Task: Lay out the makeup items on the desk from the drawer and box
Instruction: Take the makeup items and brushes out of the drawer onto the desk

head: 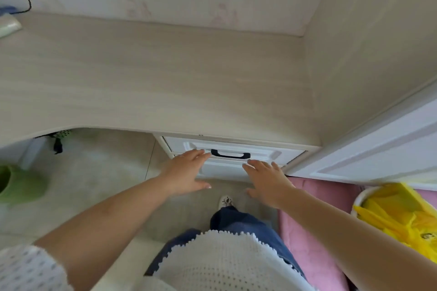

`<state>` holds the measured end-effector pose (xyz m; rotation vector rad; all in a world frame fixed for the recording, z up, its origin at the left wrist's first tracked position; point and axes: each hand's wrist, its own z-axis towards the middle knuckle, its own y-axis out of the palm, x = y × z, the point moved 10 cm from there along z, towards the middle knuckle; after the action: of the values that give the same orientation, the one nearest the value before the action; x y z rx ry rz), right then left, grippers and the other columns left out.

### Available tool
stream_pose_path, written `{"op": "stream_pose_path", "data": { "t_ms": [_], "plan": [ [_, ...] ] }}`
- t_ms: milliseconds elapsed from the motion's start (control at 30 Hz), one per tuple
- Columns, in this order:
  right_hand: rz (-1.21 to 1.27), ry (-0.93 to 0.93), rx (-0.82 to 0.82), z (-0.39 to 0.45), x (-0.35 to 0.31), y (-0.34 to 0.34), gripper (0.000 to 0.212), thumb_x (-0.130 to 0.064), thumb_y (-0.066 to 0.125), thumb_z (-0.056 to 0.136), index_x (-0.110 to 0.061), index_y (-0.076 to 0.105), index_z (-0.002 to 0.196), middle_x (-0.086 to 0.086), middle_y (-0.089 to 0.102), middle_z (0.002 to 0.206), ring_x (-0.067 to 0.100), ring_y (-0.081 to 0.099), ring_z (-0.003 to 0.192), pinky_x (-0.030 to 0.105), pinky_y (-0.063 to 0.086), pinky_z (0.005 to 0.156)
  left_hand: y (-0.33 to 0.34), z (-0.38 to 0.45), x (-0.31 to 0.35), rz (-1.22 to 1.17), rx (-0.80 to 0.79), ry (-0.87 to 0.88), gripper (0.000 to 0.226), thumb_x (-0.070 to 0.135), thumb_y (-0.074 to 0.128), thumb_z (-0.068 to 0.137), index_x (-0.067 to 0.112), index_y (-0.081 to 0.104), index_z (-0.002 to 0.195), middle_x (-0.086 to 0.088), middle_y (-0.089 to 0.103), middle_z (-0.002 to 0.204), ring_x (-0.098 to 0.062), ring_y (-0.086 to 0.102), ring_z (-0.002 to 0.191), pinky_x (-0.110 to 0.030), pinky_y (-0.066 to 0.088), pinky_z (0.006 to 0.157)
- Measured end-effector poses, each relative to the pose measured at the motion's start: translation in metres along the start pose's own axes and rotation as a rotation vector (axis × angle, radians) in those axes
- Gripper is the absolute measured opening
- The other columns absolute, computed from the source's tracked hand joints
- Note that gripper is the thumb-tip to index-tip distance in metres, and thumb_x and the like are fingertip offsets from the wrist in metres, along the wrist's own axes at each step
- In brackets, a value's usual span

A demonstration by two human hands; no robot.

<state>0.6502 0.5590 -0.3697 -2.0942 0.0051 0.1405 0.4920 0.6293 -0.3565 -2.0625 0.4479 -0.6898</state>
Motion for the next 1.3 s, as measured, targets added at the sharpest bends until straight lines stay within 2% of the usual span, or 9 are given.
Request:
{"op": "stream_pose_path", "data": {
  "t_ms": [233,400,533,633,767,833,900,1133,1300],
  "plan": [
    [0.131,-0.050,-0.068,0.042,0.014,0.013,0.065,-0.042,0.050,0.088,-0.013,0.028,0.142,0.007,0.028,0.151,0.026,0.031,0.136,0.042,0.029,0.111,0.022,0.041,0.005,-0.015,-0.137,0.044,0.088,0.051,0.059,0.084,0.019,0.011,0.151,-0.002,0.014,0.159,-0.021,0.017,0.145,-0.037,0.019,0.118],
    [0.150,-0.025,-0.067,0.070,0.017,0.026,0.067,-0.037,0.049,0.088,-0.012,0.024,0.145,0.007,0.021,0.155,0.025,0.025,0.140,0.038,0.025,0.112,0.036,0.075,0.010,0.061,-0.177,0.155,0.072,0.033,0.051,0.092,0.016,0.013,0.150,-0.005,0.018,0.158,-0.023,0.019,0.143,-0.039,0.021,0.117],
    [0.220,0.046,-0.016,0.087,0.016,0.038,0.066,-0.035,0.049,0.089,-0.014,0.024,0.146,0.006,0.021,0.155,0.023,0.024,0.140,0.036,0.023,0.112,0.049,0.096,0.009,0.089,-0.190,0.265,0.072,0.029,0.050,0.092,0.013,0.010,0.150,-0.007,0.015,0.158,-0.024,0.015,0.144,-0.035,0.015,0.117],
    [0.254,0.123,0.048,0.097,0.014,0.049,0.064,-0.033,0.051,0.089,-0.015,0.028,0.145,0.005,0.026,0.153,0.022,0.024,0.140,0.034,0.020,0.113,0.059,0.109,0.001,0.153,-0.168,0.375,0.072,0.028,0.050,0.091,0.012,0.012,0.150,-0.006,0.019,0.157,-0.023,0.021,0.142,-0.035,0.019,0.116],
    [0.233,0.214,0.166,0.099,0.012,0.053,0.062,-0.030,0.055,0.087,-0.015,0.034,0.143,0.005,0.036,0.147,0.022,0.031,0.136,0.034,0.026,0.111,0.064,0.109,-0.001,0.273,-0.076,0.509,0.069,0.027,0.058,0.084,0.006,0.032,0.145,-0.010,0.037,0.149,-0.027,0.034,0.136,-0.040,0.031,0.111],
    [0.249,0.260,0.256,0.095,0.008,0.051,0.060,-0.023,0.062,0.082,-0.012,0.044,0.138,0.009,0.046,0.139,0.026,0.040,0.131,0.039,0.036,0.106,0.065,0.104,0.003,0.248,0.021,0.544,0.069,0.024,0.070,0.072,0.002,0.049,0.134,-0.012,0.053,0.134,-0.030,0.050,0.124,-0.043,0.044,0.100],
    [0.276,0.266,0.366,0.089,0.006,0.043,0.057,-0.013,0.070,0.074,-0.007,0.054,0.129,0.014,0.055,0.128,0.032,0.051,0.123,0.044,0.046,0.098,0.060,0.103,0.004,0.167,0.146,0.530,0.068,0.019,0.074,0.064,0.002,0.056,0.127,-0.011,0.059,0.124,-0.031,0.057,0.114,-0.043,0.050,0.092],
    [0.236,0.311,0.593,0.073,-0.003,0.050,0.050,-0.005,0.068,0.076,-0.004,0.059,0.125,0.017,0.059,0.123,0.033,0.054,0.119,0.046,0.048,0.096,0.074,0.099,0.000,0.122,0.323,0.597,0.064,0.027,0.036,0.073,0.007,0.051,0.132,-0.007,0.055,0.126,-0.028,0.047,0.117,-0.041,0.046,0.092],
    [0.184,0.370,0.683,0.060,-0.013,0.072,0.050,-0.005,0.062,0.081,-0.004,0.054,0.129,0.018,0.055,0.129,0.033,0.049,0.126,0.048,0.046,0.098,0.089,0.087,0.003,0.129,0.431,0.695,0.065,0.020,0.054,0.069,0.005,0.051,0.132,-0.010,0.056,0.124,-0.031,0.050,0.115,-0.041,0.046,0.090]
  ]
}}
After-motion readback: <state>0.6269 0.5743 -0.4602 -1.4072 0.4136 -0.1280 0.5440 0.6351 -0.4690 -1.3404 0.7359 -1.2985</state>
